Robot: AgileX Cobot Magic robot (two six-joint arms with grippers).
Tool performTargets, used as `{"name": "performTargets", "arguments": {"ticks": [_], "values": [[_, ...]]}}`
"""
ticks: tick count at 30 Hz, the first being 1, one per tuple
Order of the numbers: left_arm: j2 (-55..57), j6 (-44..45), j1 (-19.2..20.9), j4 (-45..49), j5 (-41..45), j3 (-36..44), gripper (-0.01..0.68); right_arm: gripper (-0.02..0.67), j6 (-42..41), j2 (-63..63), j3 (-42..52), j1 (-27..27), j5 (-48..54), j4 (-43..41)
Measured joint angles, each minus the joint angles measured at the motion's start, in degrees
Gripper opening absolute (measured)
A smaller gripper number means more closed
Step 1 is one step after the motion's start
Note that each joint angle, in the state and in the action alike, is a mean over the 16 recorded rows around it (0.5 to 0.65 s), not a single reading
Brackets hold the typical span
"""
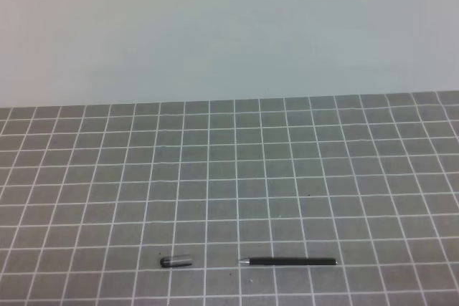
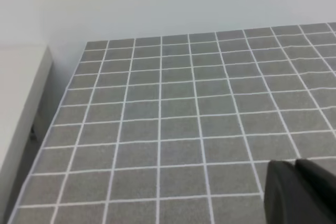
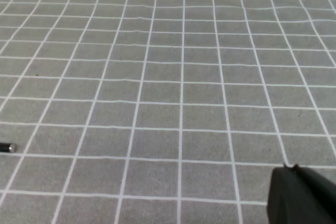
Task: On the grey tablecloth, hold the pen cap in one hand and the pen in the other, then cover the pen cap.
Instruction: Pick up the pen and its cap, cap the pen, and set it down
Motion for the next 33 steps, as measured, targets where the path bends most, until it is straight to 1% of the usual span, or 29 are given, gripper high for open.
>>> {"name": "performTargets", "arguments": {"ticks": [6, 11, 17, 22, 27, 33], "values": [[0.00, 0.13, 0.00, 2.45, -5.10, 0.00, -0.003, -0.004, 0.01, 0.00, 0.00, 0.00, -0.58, 0.00], [0.00, 0.21, 0.00, 4.17, -13.66, 0.00, -0.003, -0.004, 0.01, 0.00, 0.00, 0.00, -3.78, 0.00], [-0.27, 0.26, 0.00, 4.82, -26.49, 0.44, -0.002, -0.004, 0.01, 0.00, 0.00, 0.00, -12.33, 0.00], [-0.63, 0.25, 0.01, 4.89, -34.46, 1.03, -0.002, -0.004, 0.01, 0.00, 0.00, 0.00, -21.21, 0.00], [-0.99, 0.19, 0.02, 4.93, -38.40, 1.62, -0.001, -0.004, 0.01, 0.00, 0.00, 0.00, -27.51, 0.00], [-0.99, -1.01, 0.02, 4.82, -41.76, 1.54, -0.001, -0.004, 0.01, 0.00, 0.00, 0.00, -30.74, 0.00]]}}
